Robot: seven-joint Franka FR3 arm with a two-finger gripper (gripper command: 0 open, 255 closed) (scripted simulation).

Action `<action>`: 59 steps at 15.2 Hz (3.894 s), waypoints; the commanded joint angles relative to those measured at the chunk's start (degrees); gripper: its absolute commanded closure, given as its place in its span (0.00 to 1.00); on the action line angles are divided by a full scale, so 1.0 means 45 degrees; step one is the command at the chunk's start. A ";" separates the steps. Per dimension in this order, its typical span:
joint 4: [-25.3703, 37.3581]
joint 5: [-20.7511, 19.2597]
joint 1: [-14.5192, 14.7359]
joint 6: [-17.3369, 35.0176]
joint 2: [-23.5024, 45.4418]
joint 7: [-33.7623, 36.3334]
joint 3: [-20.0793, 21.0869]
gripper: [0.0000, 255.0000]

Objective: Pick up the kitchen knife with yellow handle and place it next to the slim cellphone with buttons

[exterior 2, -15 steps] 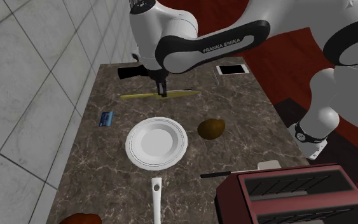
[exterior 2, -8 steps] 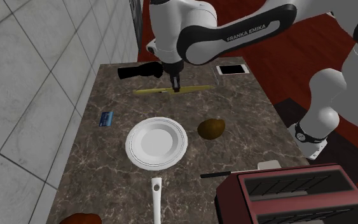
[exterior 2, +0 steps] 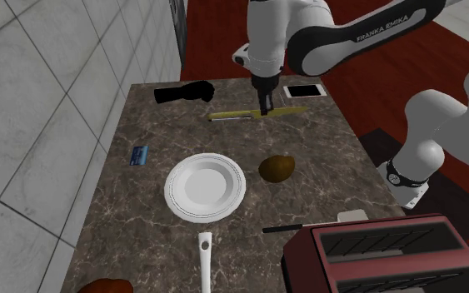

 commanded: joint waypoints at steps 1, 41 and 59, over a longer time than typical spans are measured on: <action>-0.1015 -0.0455 -0.0090 0.0092 -0.0982 0.0156 -0.0002 1.00; -0.8651 -0.3906 -0.2089 0.2926 -0.5927 0.0852 -0.0849 1.00; -0.7650 -0.3299 -0.1886 0.0942 -0.6888 0.0743 -0.0173 0.00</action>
